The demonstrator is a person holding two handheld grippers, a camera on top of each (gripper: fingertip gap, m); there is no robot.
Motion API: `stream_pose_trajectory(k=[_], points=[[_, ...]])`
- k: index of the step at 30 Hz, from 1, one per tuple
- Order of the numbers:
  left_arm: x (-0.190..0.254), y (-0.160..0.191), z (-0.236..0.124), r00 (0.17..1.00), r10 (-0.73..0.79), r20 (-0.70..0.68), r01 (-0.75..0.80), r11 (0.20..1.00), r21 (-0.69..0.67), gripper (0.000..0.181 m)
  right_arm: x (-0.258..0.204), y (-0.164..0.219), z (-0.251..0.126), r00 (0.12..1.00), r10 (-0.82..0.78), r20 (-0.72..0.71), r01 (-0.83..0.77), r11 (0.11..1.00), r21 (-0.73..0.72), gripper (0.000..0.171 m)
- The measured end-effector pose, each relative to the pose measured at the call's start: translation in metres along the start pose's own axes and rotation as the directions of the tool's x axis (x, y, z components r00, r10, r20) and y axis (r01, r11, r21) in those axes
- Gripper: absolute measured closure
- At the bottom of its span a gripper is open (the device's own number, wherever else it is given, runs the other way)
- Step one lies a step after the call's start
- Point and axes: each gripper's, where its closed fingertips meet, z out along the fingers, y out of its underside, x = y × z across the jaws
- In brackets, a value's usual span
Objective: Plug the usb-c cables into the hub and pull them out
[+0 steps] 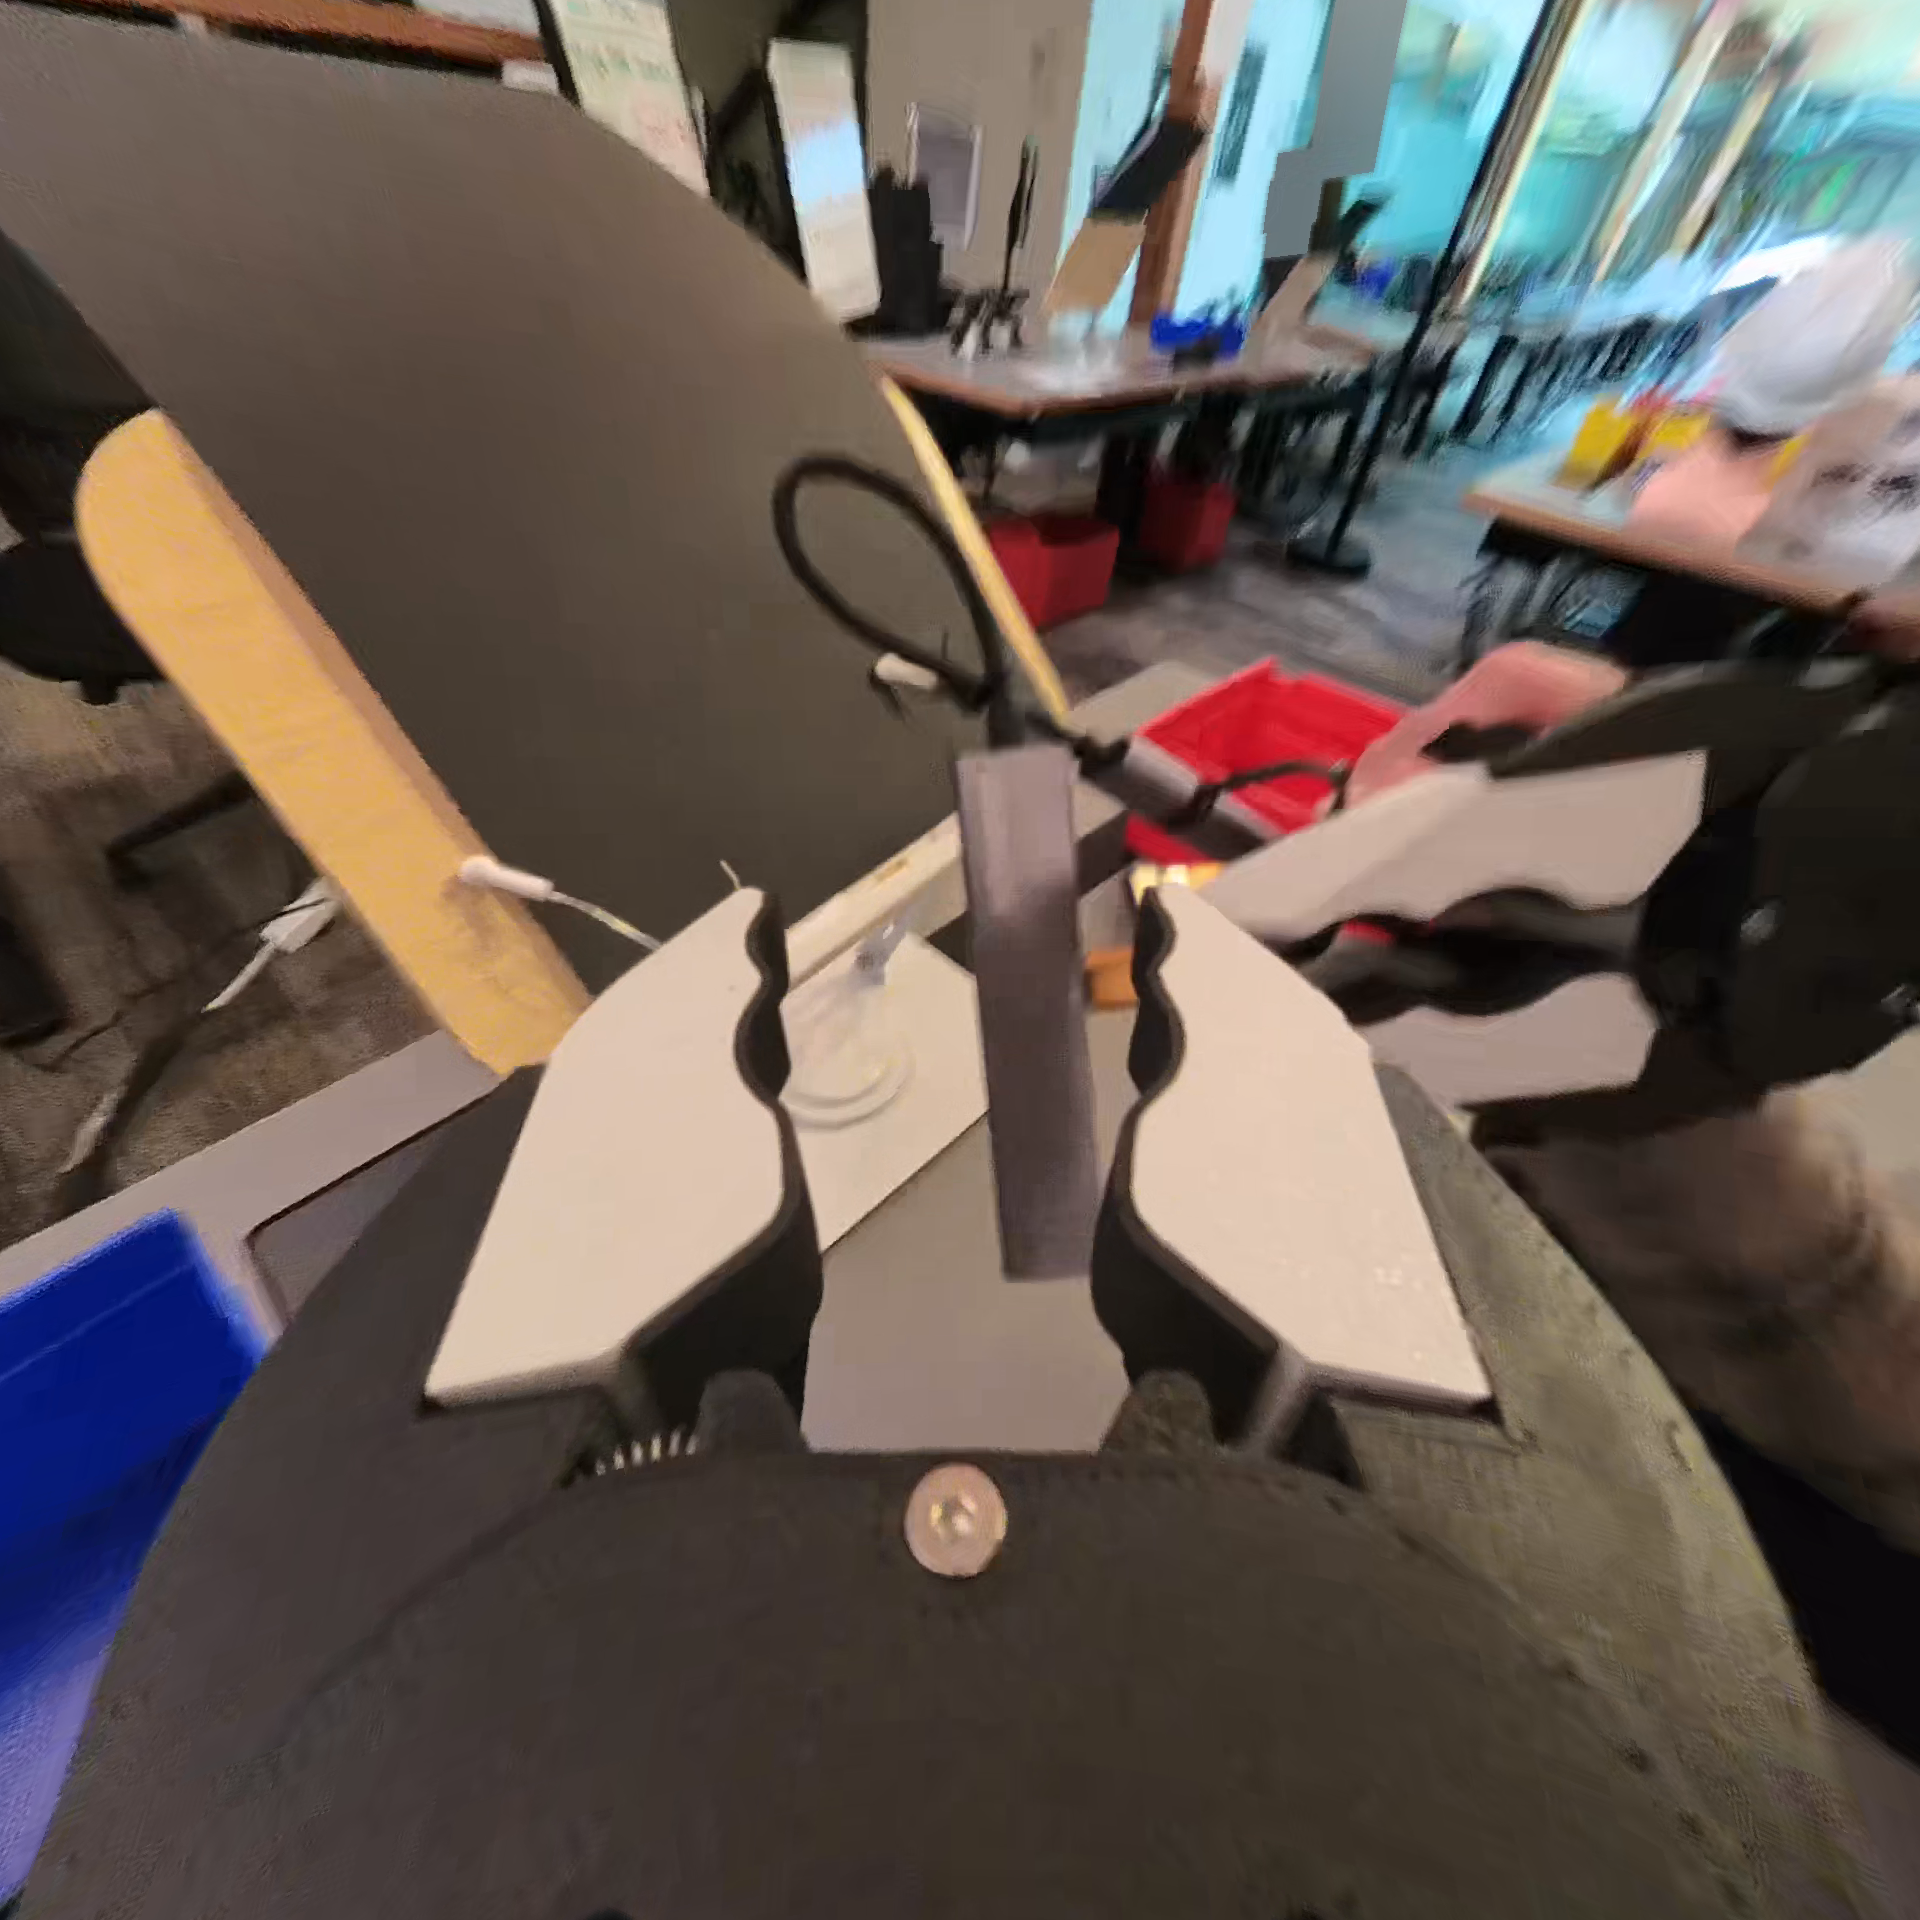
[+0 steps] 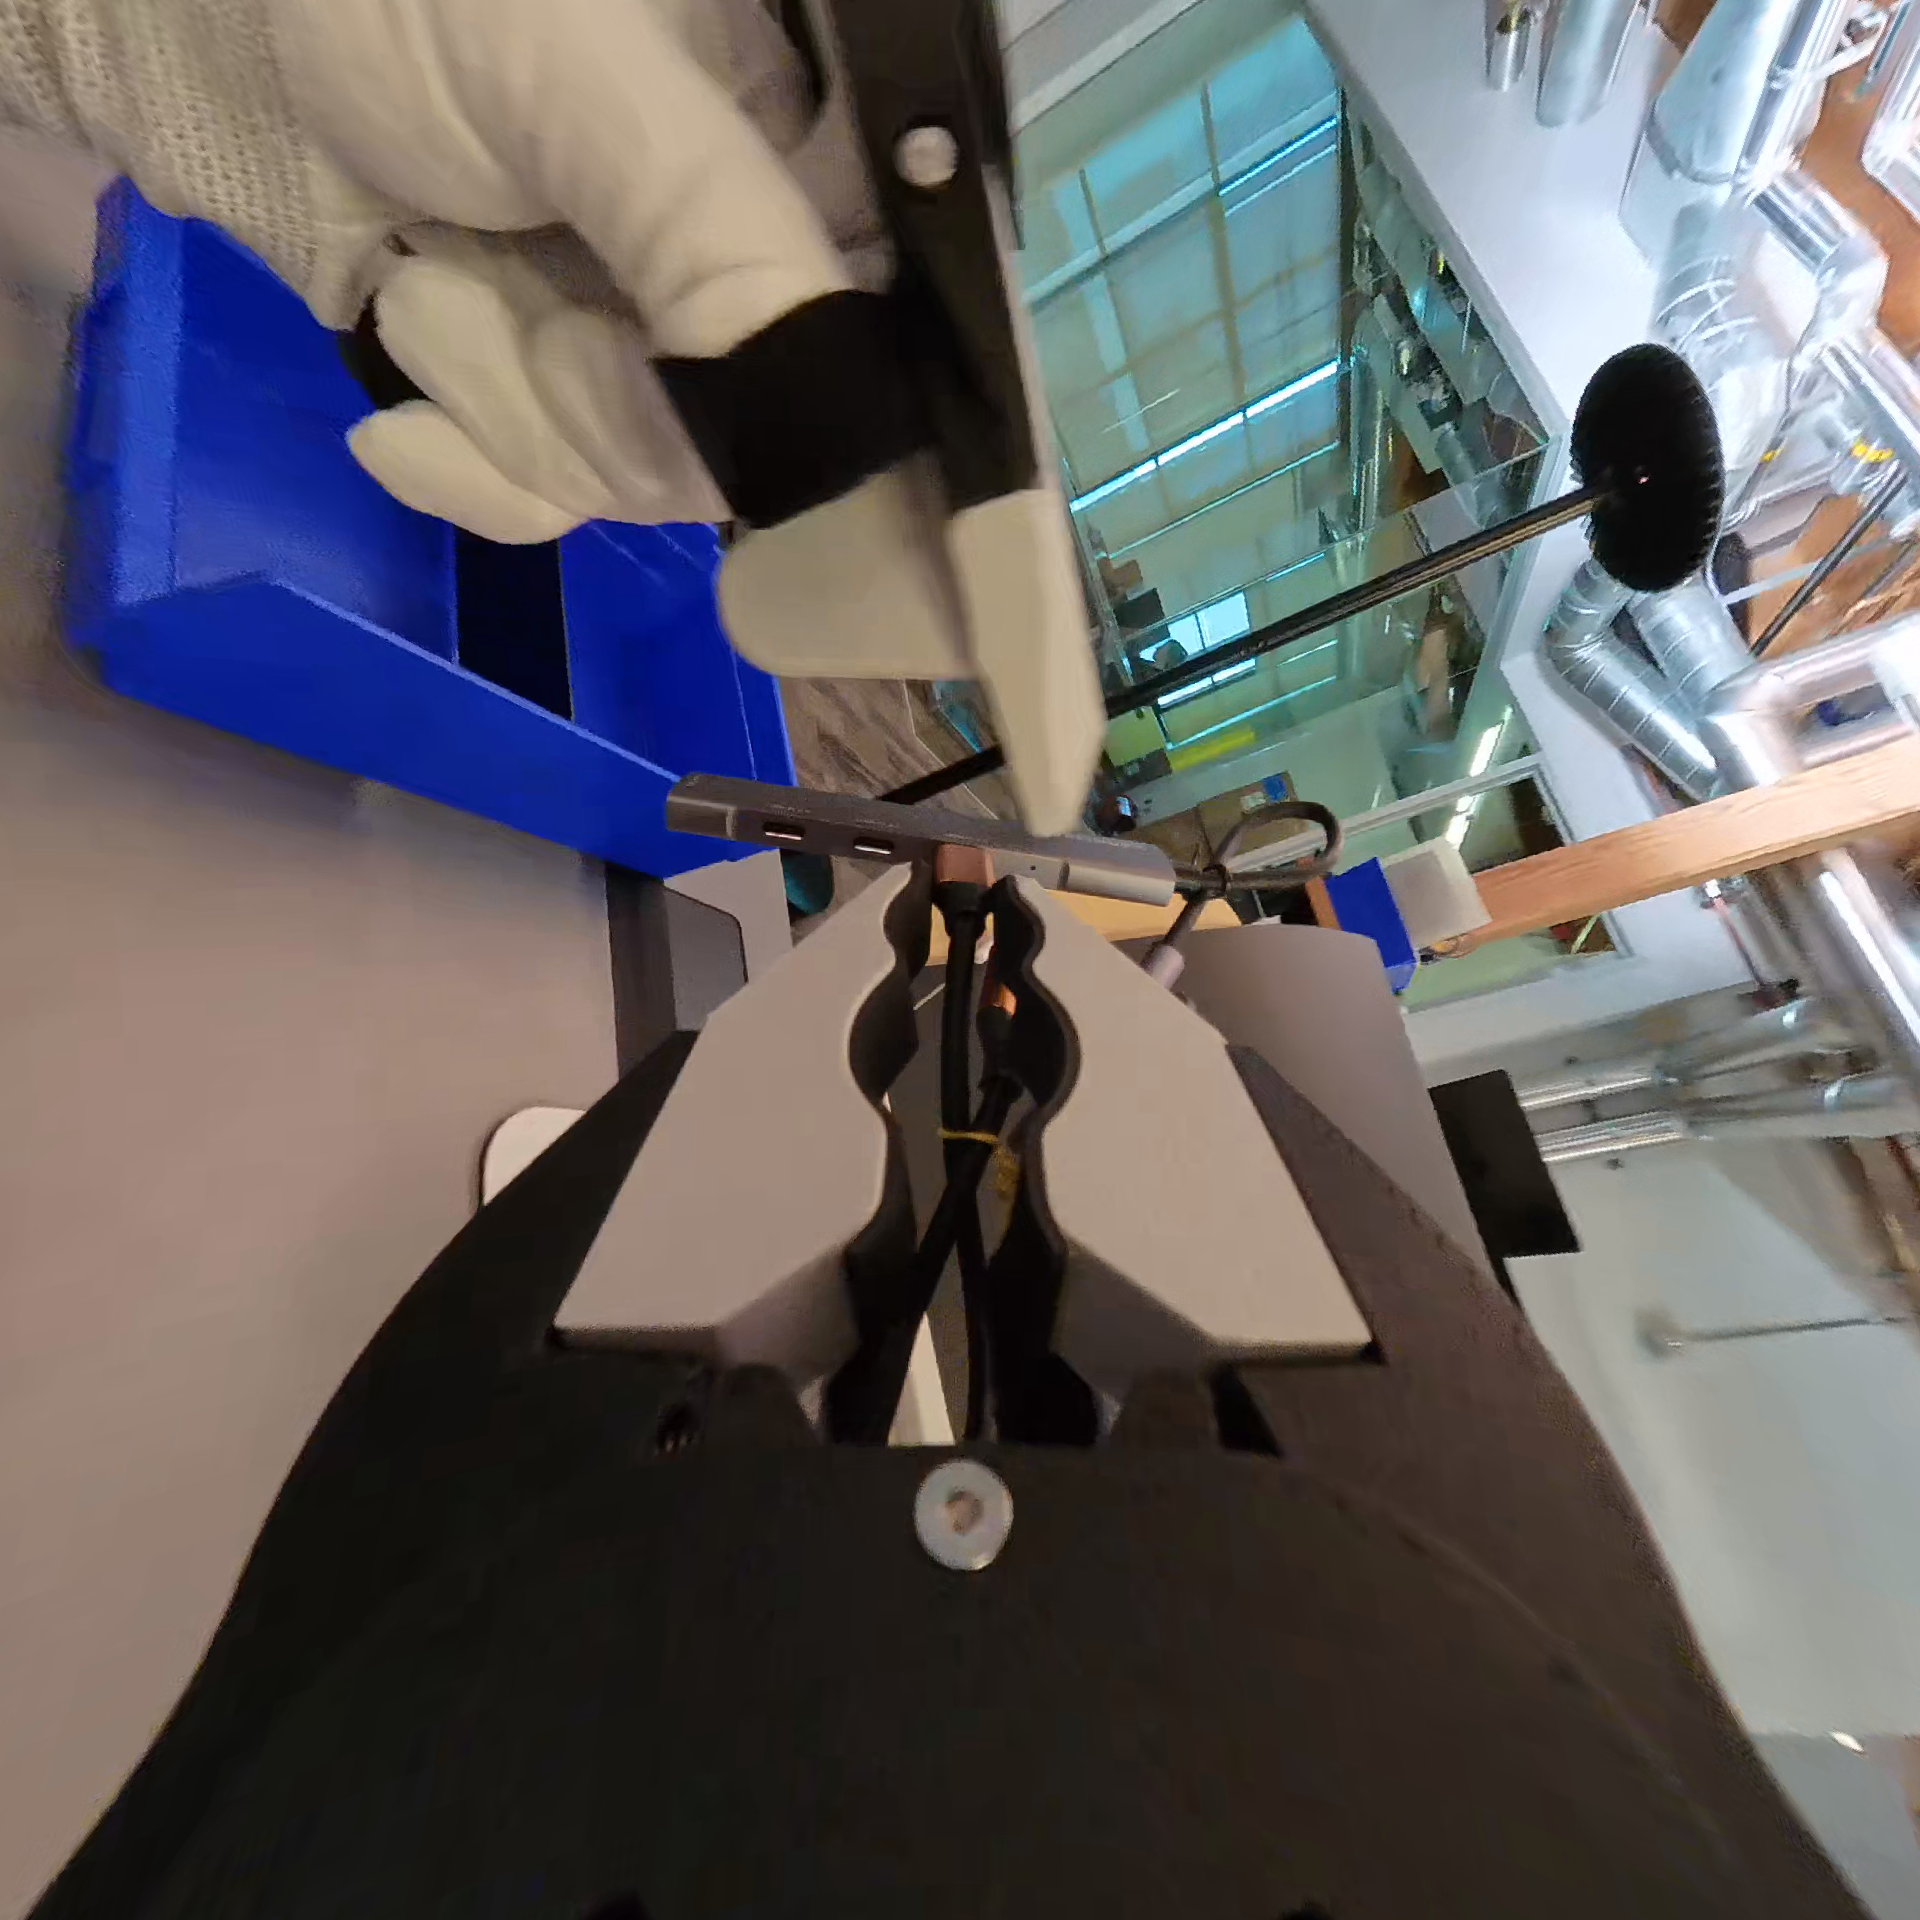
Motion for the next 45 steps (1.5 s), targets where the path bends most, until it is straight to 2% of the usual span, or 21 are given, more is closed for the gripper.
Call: stream_pose_trajectory(k=[2, 6, 8, 9, 13, 19, 27, 32, 39, 41, 43, 45], points=[[0.004, 0.001, 0.002, 0.995, -0.065, -0.070, 0.066, 0.998, 0.009, 0.120, -0.005, -0.003, 0.008, 0.998, -0.058, -0.031, 0.058, 0.998, -0.013, 0.163], [0.000, 0.017, 0.010, 0.995, -0.071, -0.069, 0.066, 0.995, -0.071, 0.131, -0.018, -0.011, 0.019, 0.992, -0.123, -0.036, 0.123, 0.992, -0.008, 0.162], [-0.004, 0.020, 0.011, 0.996, -0.075, -0.055, 0.071, 0.995, -0.073, 0.149, -0.020, -0.016, 0.020, 0.989, -0.139, -0.045, 0.139, 0.990, -0.005, 0.163], [0.000, 0.020, 0.010, 0.992, -0.083, -0.091, 0.077, 0.995, -0.070, 0.158, -0.020, -0.017, 0.021, 0.989, -0.143, -0.047, 0.143, 0.990, -0.009, 0.162], [-0.005, 0.020, 0.012, 0.999, -0.023, -0.024, 0.021, 0.998, -0.065, 0.159, -0.020, -0.012, 0.024, 0.992, -0.120, -0.050, 0.119, 0.993, -0.016, 0.162], [-0.010, 0.015, 0.005, 1.000, 0.001, 0.006, 0.000, 0.999, -0.045, 0.158, -0.017, -0.017, 0.027, 0.989, -0.091, -0.119, 0.088, 0.996, -0.025, 0.163], [0.004, 0.023, 0.007, 0.996, 0.073, -0.059, -0.078, 0.993, -0.090, 0.158, -0.023, -0.014, 0.014, 0.999, -0.035, 0.036, 0.034, 0.999, 0.034, 0.163], [0.002, 0.010, 0.003, 0.999, 0.041, -0.019, -0.041, 0.999, -0.021, 0.158, -0.013, -0.021, 0.015, 0.992, -0.091, -0.082, 0.089, 0.996, -0.023, 0.163], [-0.009, 0.004, -0.002, 0.998, 0.028, 0.050, -0.029, 0.999, 0.018, 0.158, -0.009, -0.025, 0.025, 0.982, -0.055, -0.181, 0.044, 0.997, -0.064, 0.163], [-0.007, 0.009, -0.002, 0.999, 0.037, 0.015, -0.037, 0.999, -0.011, 0.158, -0.013, -0.024, 0.023, 0.991, -0.031, -0.129, 0.029, 0.999, -0.023, 0.163], [0.001, 0.010, -0.003, 0.998, 0.055, -0.040, -0.056, 0.998, -0.017, 0.158, -0.015, -0.027, 0.019, 0.996, 0.077, -0.052, -0.073, 0.994, 0.077, 0.162], [0.004, 0.018, -0.004, 0.995, 0.014, -0.096, -0.021, 0.997, -0.077, 0.155, -0.022, -0.024, 0.018, 0.996, 0.080, 0.027, -0.083, 0.993, 0.088, 0.162]])
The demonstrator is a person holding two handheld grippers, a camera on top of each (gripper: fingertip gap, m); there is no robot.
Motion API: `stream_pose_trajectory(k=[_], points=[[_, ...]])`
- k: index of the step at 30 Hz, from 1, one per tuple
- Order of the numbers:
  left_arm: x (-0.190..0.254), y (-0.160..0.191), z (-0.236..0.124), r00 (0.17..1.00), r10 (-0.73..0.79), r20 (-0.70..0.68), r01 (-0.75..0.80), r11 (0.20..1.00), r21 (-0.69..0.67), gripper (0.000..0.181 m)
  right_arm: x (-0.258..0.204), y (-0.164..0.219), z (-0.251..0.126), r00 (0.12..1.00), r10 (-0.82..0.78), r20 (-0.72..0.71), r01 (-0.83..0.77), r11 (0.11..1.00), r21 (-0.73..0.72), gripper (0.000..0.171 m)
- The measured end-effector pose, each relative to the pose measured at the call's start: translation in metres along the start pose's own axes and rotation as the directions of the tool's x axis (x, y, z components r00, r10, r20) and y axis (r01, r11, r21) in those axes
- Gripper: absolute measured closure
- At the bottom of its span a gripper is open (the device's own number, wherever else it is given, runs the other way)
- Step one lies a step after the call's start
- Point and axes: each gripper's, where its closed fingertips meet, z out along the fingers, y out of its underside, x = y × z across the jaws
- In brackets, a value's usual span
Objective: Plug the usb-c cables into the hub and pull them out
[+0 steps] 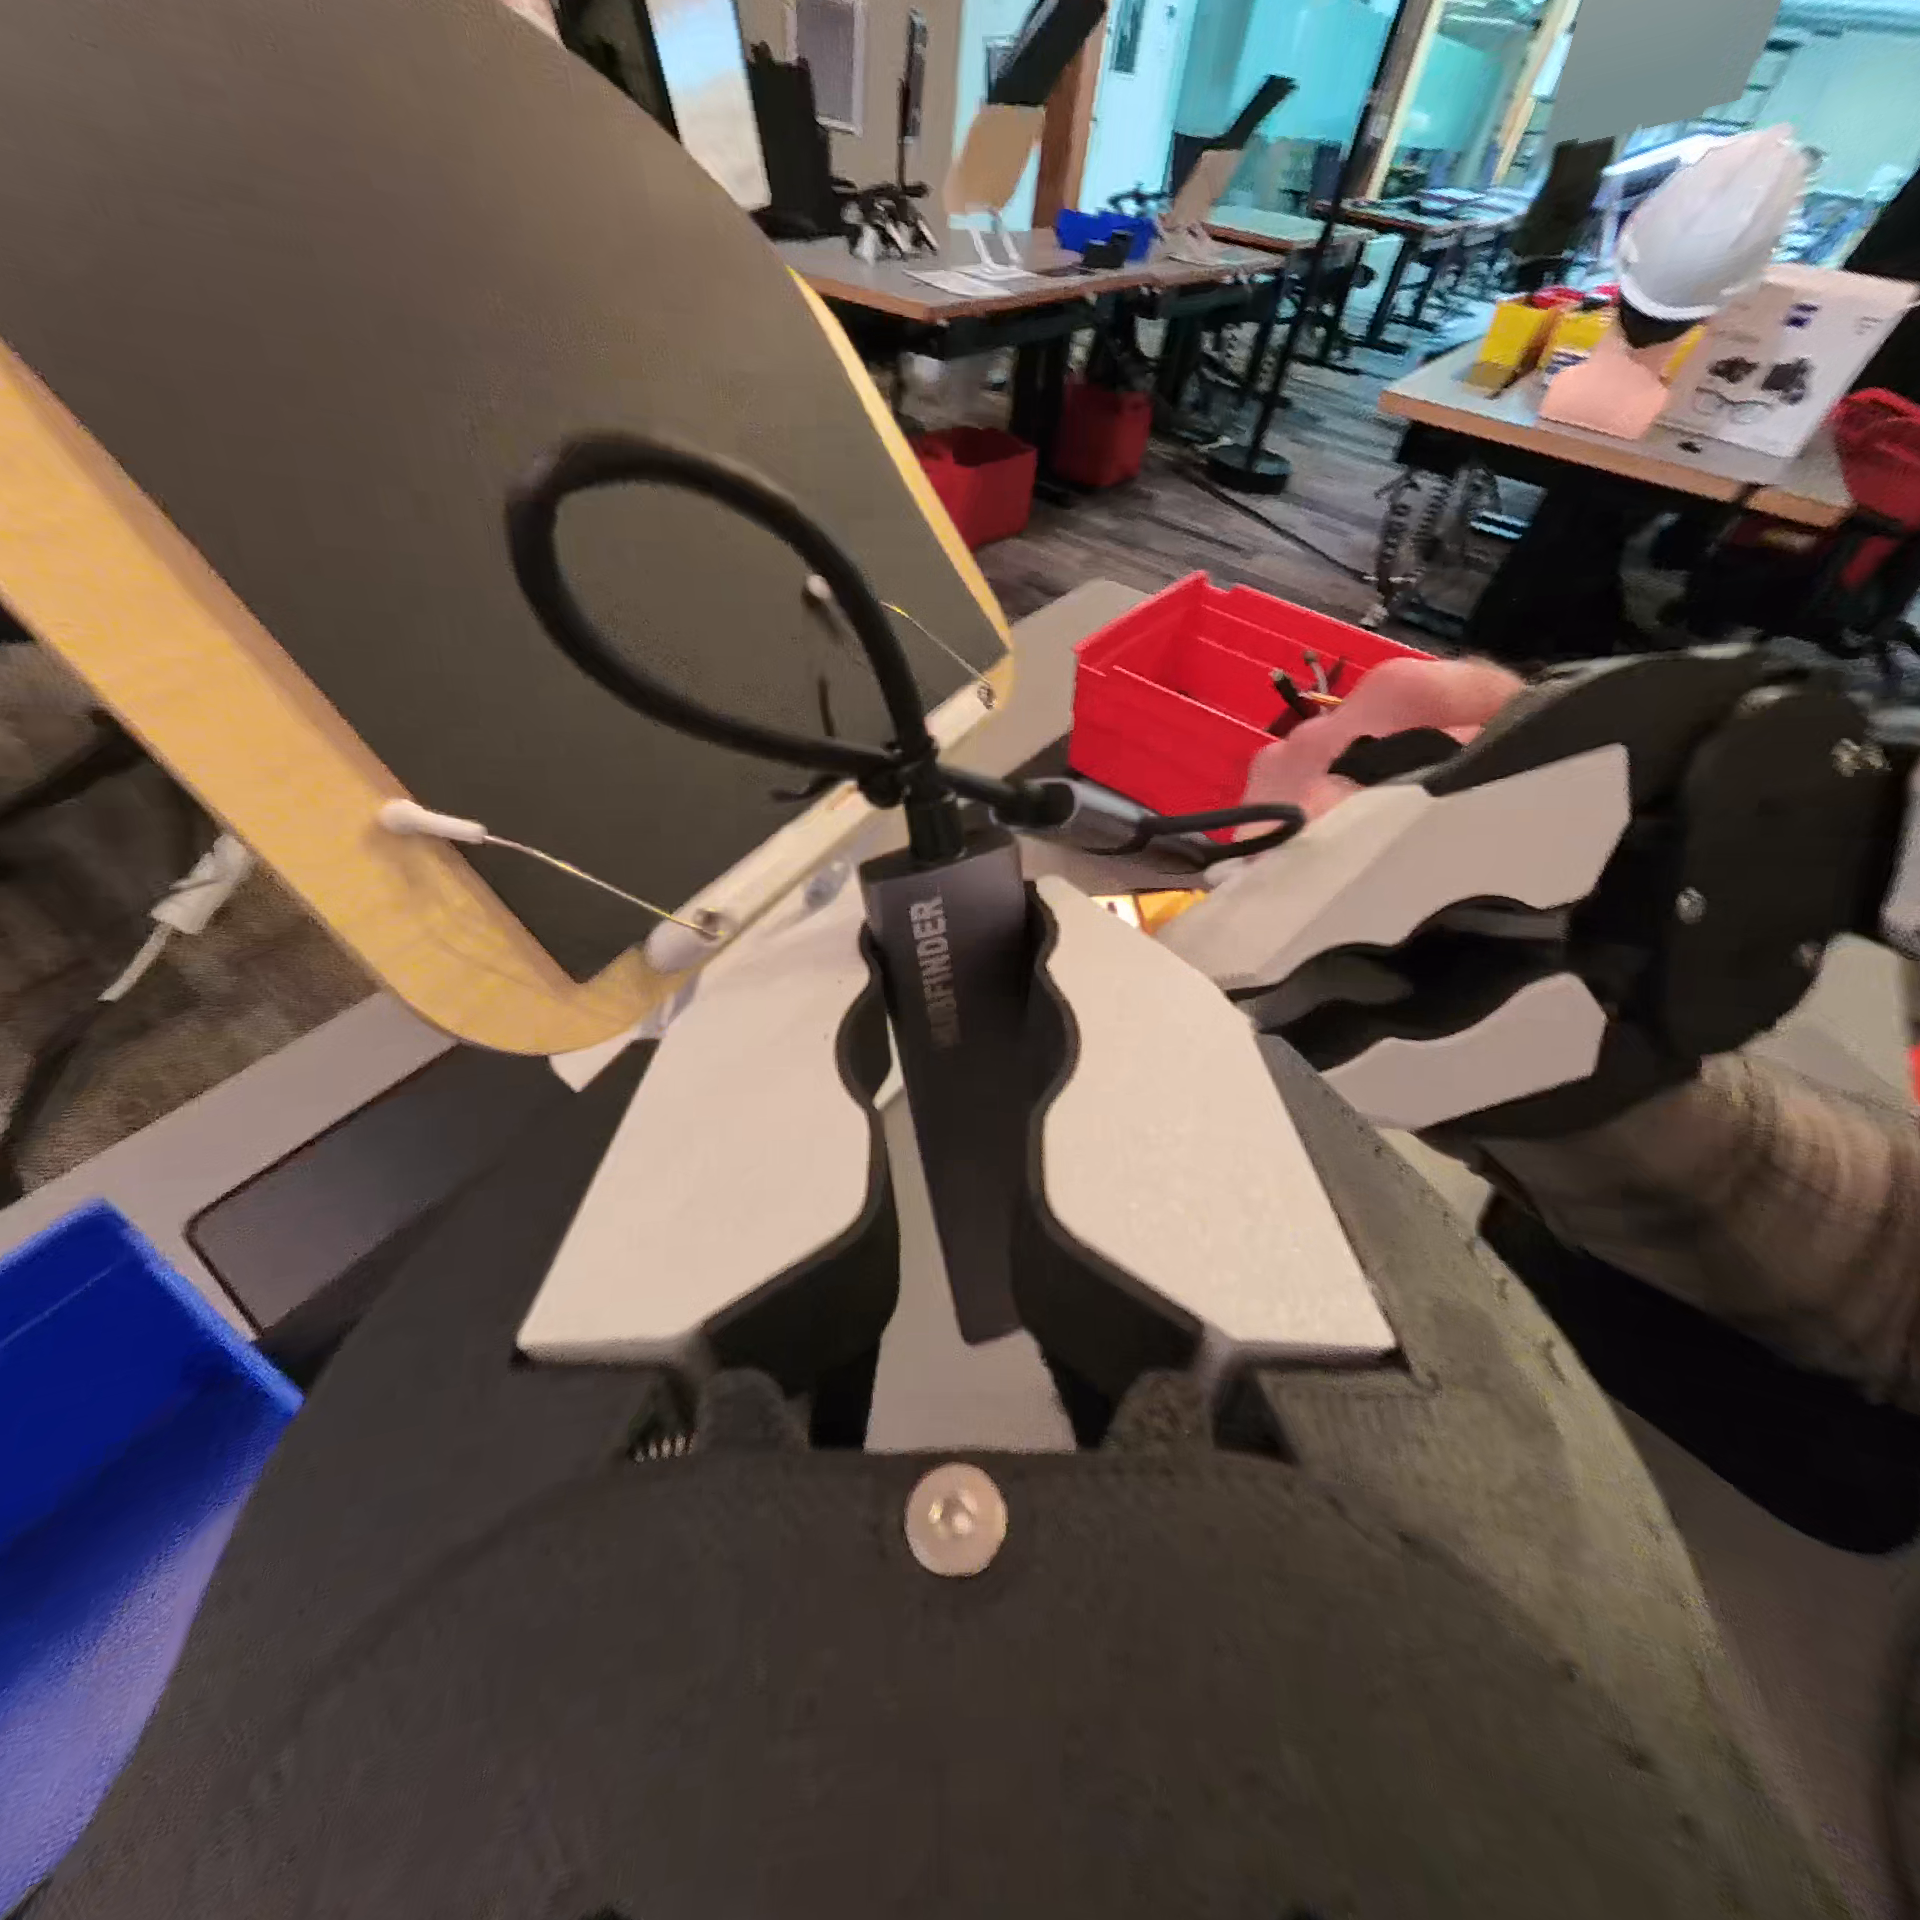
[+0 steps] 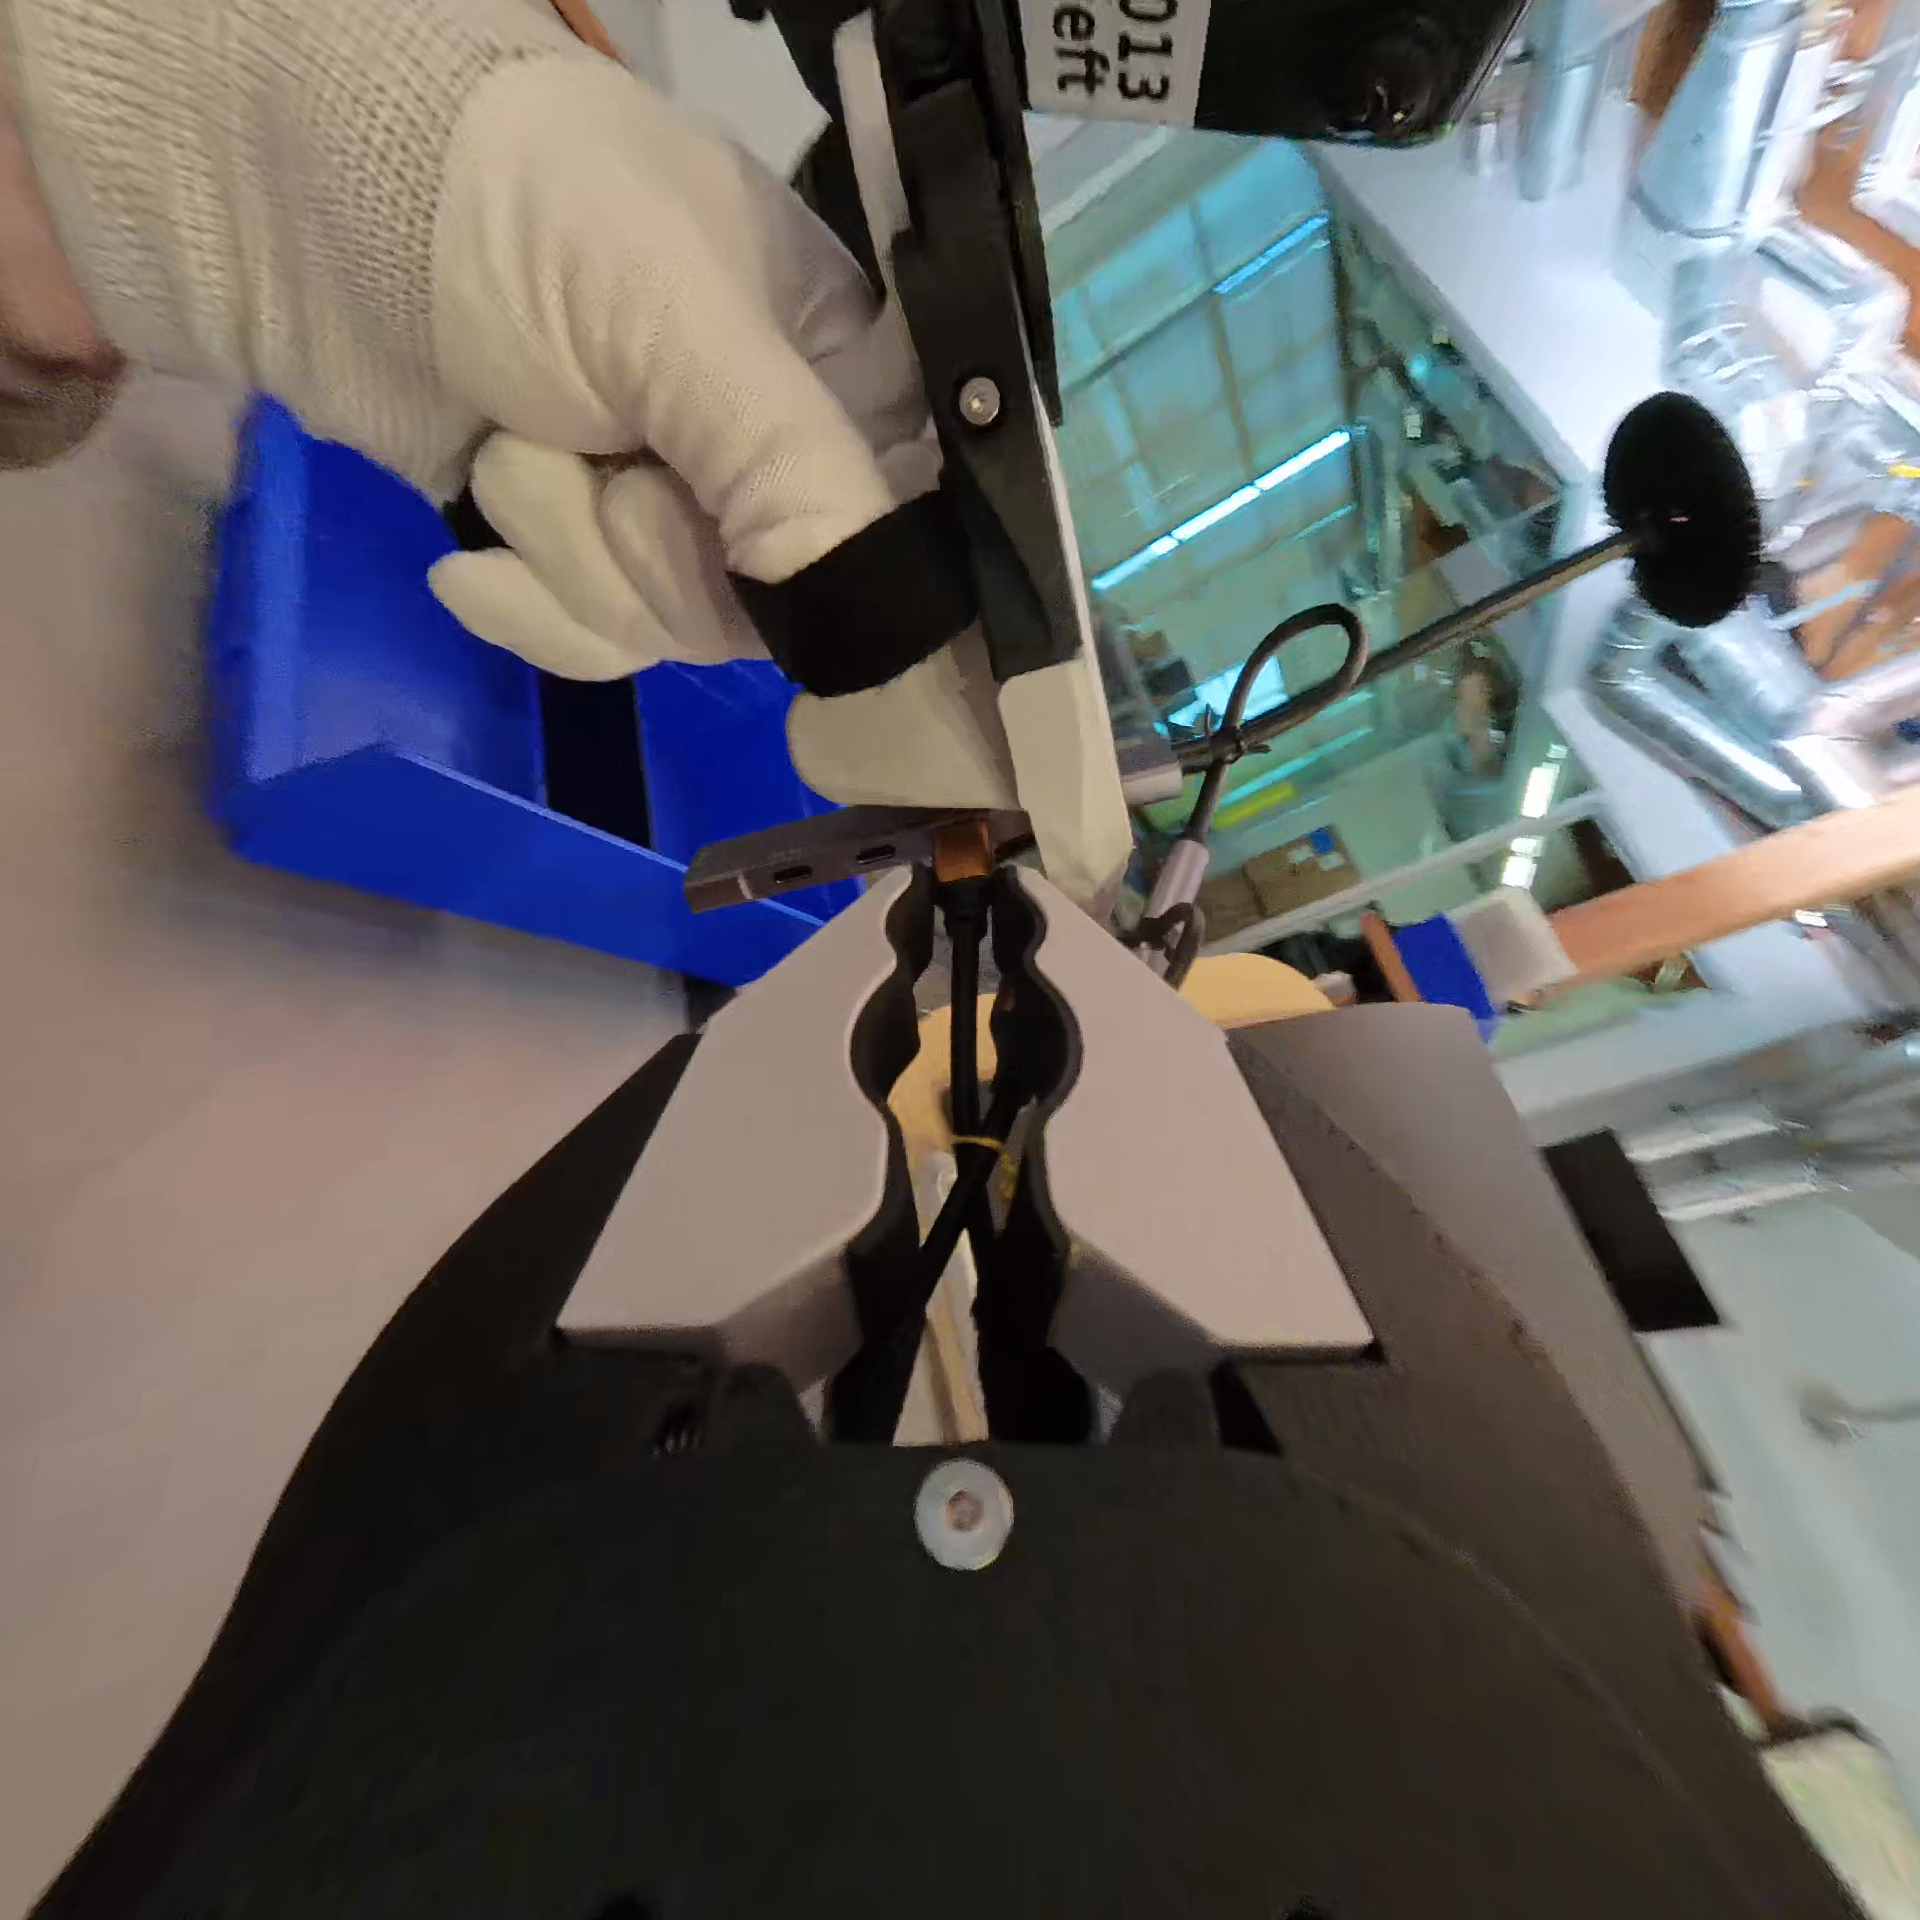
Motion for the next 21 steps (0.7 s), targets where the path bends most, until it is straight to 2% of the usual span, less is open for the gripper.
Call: stream_pose_trajectory(k=[1, 3, 4, 6, 9, 11, 13, 18, 21], points=[[0.000, -0.001, -0.001, 1.000, -0.013, -0.019, 0.013, 1.000, 0.009, 0.154, -0.002, -0.003, -0.001, 0.997, 0.068, 0.044, -0.069, 0.997, 0.041, 0.163], [0.006, -0.015, -0.013, 0.997, -0.011, -0.077, 0.018, 0.995, 0.093, 0.139, 0.002, -0.005, -0.007, 0.971, 0.209, 0.120, -0.223, 0.967, 0.124, 0.162], [0.014, -0.023, -0.022, 0.992, 0.015, -0.128, 0.004, 0.989, 0.149, 0.133, 0.004, -0.001, -0.010, 0.958, 0.250, 0.144, -0.268, 0.956, 0.123, 0.163], [0.019, -0.029, -0.032, 0.987, 0.130, -0.097, -0.108, 0.973, 0.204, 0.127, 0.009, 0.000, -0.015, 0.902, 0.370, 0.225, -0.408, 0.899, 0.158, 0.162], [0.026, -0.021, -0.034, 0.957, 0.287, -0.030, -0.280, 0.949, 0.147, 0.107, 0.018, 0.005, -0.024, 0.824, 0.477, 0.304, -0.544, 0.815, 0.197, 0.162], [0.026, -0.009, -0.030, 0.921, 0.389, 0.019, -0.390, 0.919, 0.055, 0.091, 0.022, 0.008, -0.032, 0.765, 0.528, 0.370, -0.622, 0.754, 0.212, 0.163], [0.026, -0.006, -0.026, 0.871, 0.485, 0.076, -0.487, 0.873, 0.020, 0.084, 0.024, 0.007, -0.041, 0.681, 0.569, 0.461, -0.709, 0.671, 0.218, 0.163], [0.056, -0.011, -0.023, 0.699, 0.706, 0.117, -0.715, 0.696, 0.069, 0.095, 0.018, 0.010, -0.056, 0.479, 0.586, 0.654, -0.841, 0.520, 0.150, 0.163], [0.060, -0.008, -0.027, 0.641, 0.758, 0.120, -0.767, 0.640, 0.055, 0.104, 0.019, 0.006, -0.074, 0.336, 0.522, 0.784, -0.912, 0.387, 0.134, 0.162]])
